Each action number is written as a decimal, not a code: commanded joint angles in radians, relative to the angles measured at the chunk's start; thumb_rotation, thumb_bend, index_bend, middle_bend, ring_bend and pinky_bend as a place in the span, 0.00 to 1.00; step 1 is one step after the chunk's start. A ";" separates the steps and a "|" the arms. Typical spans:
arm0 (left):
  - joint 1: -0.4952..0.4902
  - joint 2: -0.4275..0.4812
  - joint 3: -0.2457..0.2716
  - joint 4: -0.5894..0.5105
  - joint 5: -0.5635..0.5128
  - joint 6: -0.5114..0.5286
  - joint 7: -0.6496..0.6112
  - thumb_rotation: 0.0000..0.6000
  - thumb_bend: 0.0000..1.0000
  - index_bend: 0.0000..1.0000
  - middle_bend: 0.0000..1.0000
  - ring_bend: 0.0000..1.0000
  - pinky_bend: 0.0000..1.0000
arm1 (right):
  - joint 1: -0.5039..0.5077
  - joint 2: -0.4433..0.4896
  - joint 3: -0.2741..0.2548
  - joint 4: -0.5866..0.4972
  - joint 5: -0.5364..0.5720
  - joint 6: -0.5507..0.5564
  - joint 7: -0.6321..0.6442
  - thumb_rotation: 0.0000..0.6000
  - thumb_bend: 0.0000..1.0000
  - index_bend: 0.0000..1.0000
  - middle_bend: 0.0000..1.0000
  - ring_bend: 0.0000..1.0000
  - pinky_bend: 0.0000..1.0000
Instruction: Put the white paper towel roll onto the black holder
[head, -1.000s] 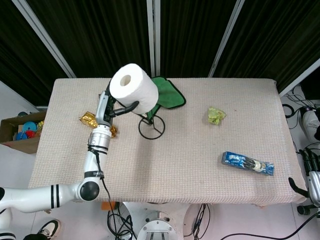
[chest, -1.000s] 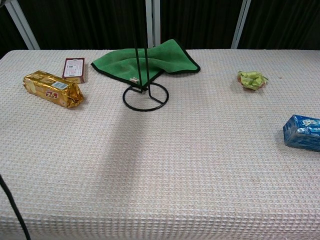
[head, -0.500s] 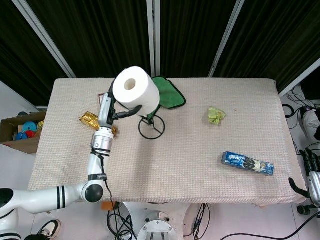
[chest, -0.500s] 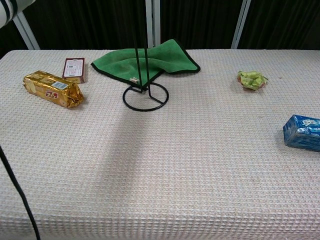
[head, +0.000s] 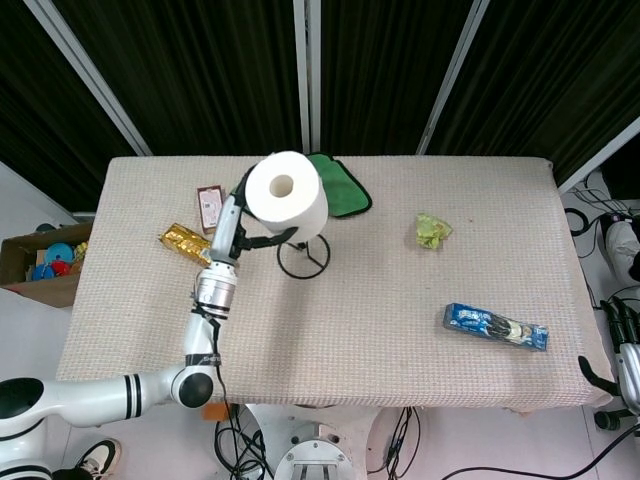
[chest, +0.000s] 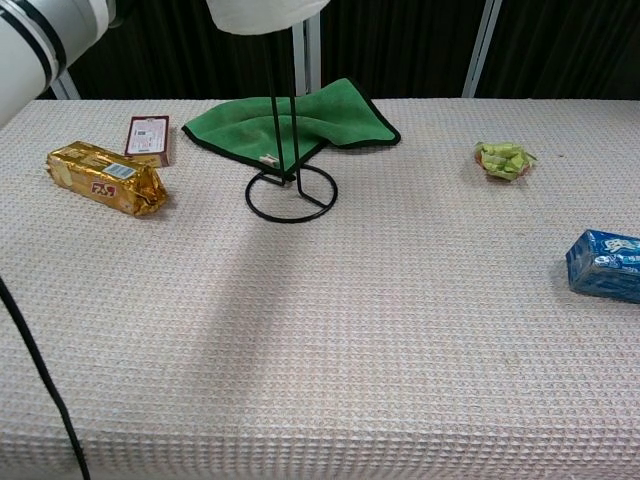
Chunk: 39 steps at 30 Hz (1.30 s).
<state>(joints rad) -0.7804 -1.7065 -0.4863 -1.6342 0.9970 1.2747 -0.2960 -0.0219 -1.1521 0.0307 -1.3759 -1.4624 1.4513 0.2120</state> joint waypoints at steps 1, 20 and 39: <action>-0.003 -0.019 0.006 0.028 0.008 -0.004 0.011 1.00 0.31 0.57 0.52 0.26 0.32 | 0.000 -0.001 0.000 0.001 0.000 -0.002 0.001 1.00 0.26 0.00 0.00 0.00 0.00; 0.006 -0.107 0.067 0.230 0.147 -0.053 -0.090 1.00 0.30 0.05 0.06 0.11 0.25 | 0.001 0.011 0.000 -0.010 0.009 -0.013 -0.010 1.00 0.26 0.00 0.00 0.00 0.00; 0.083 -0.034 0.110 0.151 0.217 -0.055 -0.123 1.00 0.26 0.01 0.00 0.04 0.20 | 0.003 0.007 0.001 -0.024 0.002 -0.006 -0.035 1.00 0.26 0.00 0.00 0.00 0.00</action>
<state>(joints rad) -0.7010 -1.7455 -0.3806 -1.4787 1.2113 1.2217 -0.4142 -0.0192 -1.1449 0.0319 -1.4000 -1.4594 1.4452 0.1771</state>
